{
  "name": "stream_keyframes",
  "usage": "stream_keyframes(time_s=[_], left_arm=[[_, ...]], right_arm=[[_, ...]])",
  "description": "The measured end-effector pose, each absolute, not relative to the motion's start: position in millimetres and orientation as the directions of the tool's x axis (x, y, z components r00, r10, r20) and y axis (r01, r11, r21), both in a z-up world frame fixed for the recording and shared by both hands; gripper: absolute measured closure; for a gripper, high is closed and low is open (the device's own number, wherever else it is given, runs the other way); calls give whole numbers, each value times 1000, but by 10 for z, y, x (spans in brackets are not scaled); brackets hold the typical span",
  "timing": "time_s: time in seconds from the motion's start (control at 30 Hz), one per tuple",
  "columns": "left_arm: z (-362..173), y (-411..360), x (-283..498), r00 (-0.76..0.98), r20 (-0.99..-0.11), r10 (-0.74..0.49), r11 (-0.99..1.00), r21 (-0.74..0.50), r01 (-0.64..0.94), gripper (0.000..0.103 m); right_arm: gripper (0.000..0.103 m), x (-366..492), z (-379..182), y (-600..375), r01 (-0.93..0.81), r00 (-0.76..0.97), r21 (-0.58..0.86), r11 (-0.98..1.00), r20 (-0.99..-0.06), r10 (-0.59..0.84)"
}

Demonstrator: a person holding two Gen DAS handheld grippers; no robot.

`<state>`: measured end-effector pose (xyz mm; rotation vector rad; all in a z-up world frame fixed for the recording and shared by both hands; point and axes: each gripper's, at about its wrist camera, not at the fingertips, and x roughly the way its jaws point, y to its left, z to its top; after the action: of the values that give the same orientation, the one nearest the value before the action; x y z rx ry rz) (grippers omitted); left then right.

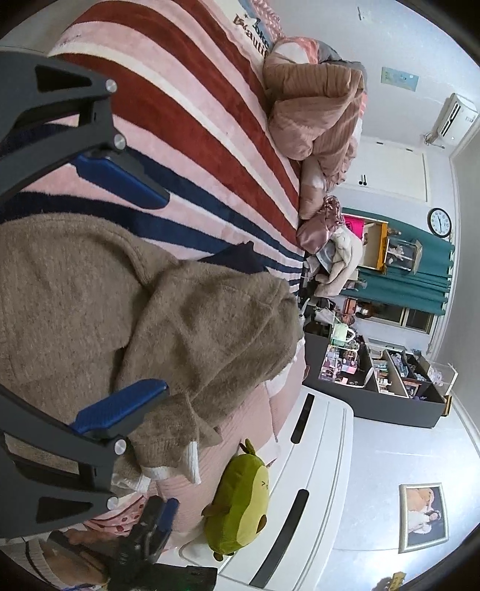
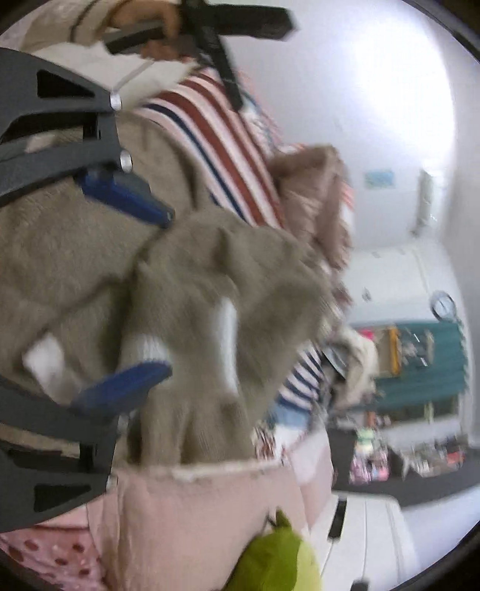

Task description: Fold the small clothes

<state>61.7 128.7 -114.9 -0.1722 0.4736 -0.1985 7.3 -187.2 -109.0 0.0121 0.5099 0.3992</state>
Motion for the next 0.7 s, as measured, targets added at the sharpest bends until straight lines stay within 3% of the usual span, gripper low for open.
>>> stream_keyframes(time_s=[0.27,0.33,0.4,0.5,0.6,0.7], left_arm=[[-1098,1234,543,877,-432,-213,971,-192,142,12],[-1102,1266,531,877,-436,-201,973,-191,128,12],[-1106,1298,529,877,-439,-197,973,-196,121,12],[-1116,1367,516,879,-439,-185,975,-196,107,12],[-1139,1451,512,883,-437,-170,975,-204,87,12],[-1174,1547,505,883,-441,-163,974,-217,71,12]], right_arm=[[11,562,-1358,-2004,-362,750,194,912,-519,409],[16,657,-1422,-1977,-345,746,227,911,-522,412],[61,668,-1433,-1931,-354,741,243,903,-516,429],[84,590,-1356,-1789,-380,751,230,896,-489,444],[93,511,-1218,-1637,-450,732,252,857,-446,515],[94,501,-1145,-1370,-537,660,288,793,-443,607]])
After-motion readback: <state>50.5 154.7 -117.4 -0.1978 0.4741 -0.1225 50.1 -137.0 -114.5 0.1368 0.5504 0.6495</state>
